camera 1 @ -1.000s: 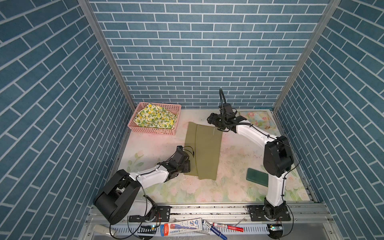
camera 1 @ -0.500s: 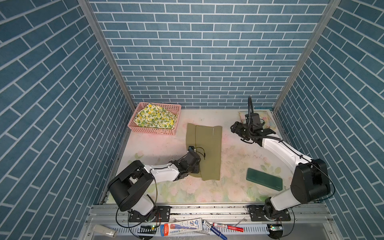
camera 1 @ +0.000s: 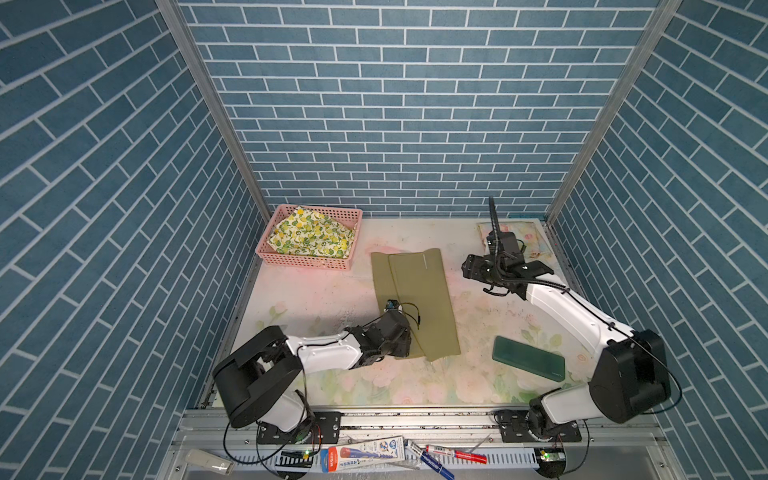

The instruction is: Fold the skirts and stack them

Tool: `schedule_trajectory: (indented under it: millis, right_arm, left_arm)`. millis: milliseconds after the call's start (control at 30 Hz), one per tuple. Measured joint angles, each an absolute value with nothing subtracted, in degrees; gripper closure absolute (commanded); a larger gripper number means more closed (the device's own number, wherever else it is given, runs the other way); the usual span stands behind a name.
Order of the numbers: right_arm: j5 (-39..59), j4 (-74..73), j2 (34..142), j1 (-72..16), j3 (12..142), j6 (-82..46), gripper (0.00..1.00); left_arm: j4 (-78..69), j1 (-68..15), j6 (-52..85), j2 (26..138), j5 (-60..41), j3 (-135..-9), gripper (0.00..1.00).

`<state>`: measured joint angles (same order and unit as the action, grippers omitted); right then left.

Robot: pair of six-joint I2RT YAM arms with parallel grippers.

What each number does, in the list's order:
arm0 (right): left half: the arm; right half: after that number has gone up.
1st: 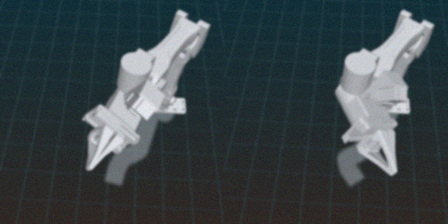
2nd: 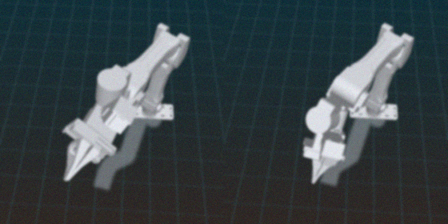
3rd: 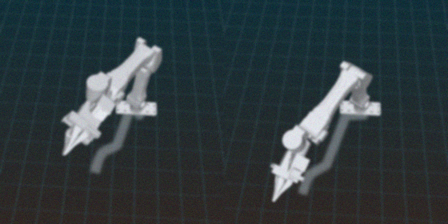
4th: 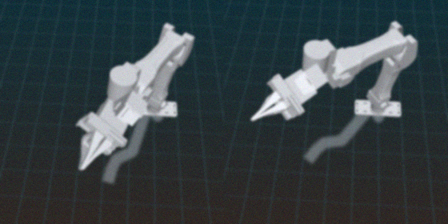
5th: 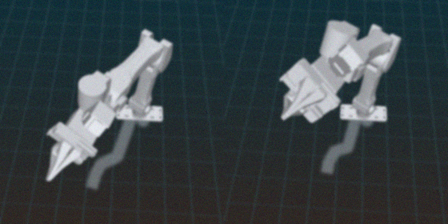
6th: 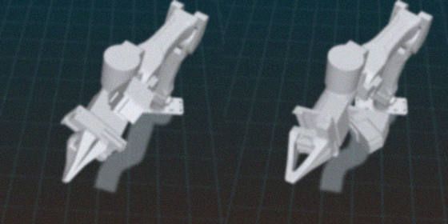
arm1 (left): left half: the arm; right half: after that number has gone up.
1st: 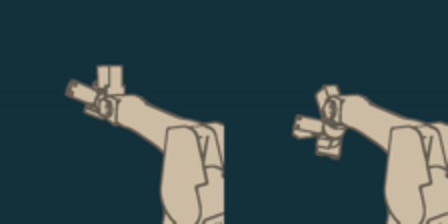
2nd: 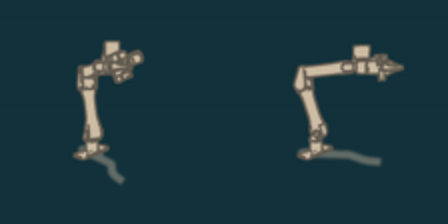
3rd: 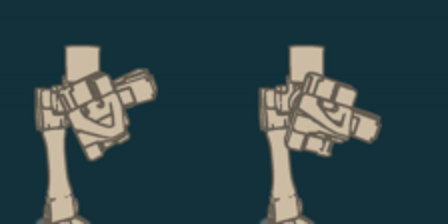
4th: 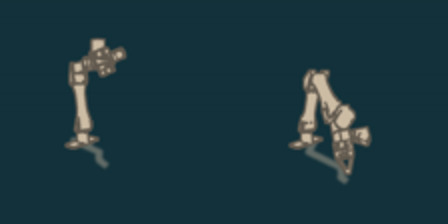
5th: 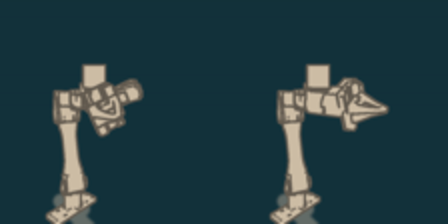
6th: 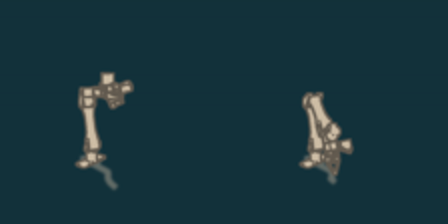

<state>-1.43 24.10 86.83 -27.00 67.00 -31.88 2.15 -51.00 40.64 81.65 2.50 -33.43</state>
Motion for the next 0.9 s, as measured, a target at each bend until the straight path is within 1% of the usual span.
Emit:
schedule_trajectory:
  millis: [100, 167, 233, 267, 400, 500, 700, 900]
  right_arm:
    - [-2.4, 24.6, 93.9, -31.3, 71.9, -30.7, 0.3]
    - [-2.9, 24.7, 97.8, -33.9, 74.7, -30.1, 0.3]
    - [-3.5, 24.9, 101.3, -36.2, 77.5, -29.9, 0.31]
    - [-3.9, 25.1, 103.4, -37.5, 79.3, -29.7, 0.31]
    - [-5.6, 26.5, 112.0, -42.3, 87.8, -29.1, 0.33]
    - [-6.8, 27.9, 117.5, -45.0, 93.7, -28.2, 0.36]
    - [-7.9, 30.7, 126.0, -47.5, 103.2, -27.8, 0.47]
    - [-8.6, 33.0, 131.8, -47.4, 107.8, -27.2, 0.58]
  left_arm:
    - [7.7, -46.8, 39.8, 73.8, 2.5, -32.0, 0.27]
    - [10.6, -43.7, 38.9, 68.9, 2.7, -32.0, 0.21]
    - [12.6, -40.6, 37.6, 64.7, 3.0, -32.0, 0.06]
    - [13.5, -39.2, 36.9, 63.2, 3.2, -32.0, 0.01]
    - [16.9, -37.0, 34.2, 59.2, 4.9, -32.0, 0.0]
    - [18.5, -36.6, 33.3, 57.5, 6.5, -32.0, 0.0]
    - [20.1, -32.3, 32.1, 56.9, 7.9, -32.2, 0.0]
    - [20.1, -27.6, 31.5, 56.9, 7.2, -32.2, 0.0]
